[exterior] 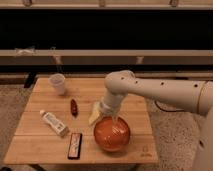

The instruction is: Pick up the ceramic cup

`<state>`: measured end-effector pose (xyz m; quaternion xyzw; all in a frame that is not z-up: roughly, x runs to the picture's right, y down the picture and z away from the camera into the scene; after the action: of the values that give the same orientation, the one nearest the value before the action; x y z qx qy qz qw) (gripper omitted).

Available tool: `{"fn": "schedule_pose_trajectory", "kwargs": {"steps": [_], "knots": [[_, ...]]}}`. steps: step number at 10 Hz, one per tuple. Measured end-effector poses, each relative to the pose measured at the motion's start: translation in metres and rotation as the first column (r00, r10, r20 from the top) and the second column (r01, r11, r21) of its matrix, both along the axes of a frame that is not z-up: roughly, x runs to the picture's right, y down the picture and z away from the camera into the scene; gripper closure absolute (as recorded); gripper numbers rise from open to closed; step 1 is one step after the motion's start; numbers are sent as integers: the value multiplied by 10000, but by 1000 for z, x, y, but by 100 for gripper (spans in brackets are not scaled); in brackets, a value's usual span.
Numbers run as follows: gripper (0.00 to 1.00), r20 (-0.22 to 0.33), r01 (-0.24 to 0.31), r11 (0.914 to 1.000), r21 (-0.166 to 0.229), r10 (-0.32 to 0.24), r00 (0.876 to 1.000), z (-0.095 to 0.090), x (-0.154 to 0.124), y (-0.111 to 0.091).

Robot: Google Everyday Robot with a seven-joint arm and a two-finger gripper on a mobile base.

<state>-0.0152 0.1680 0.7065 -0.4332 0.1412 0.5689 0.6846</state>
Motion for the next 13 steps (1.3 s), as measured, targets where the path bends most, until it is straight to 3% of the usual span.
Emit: {"fn": "schedule_pose_trajectory", "kwargs": {"steps": [13], "knots": [[20,-59,54,10000,70,-54,10000,0,0,-1]]}}
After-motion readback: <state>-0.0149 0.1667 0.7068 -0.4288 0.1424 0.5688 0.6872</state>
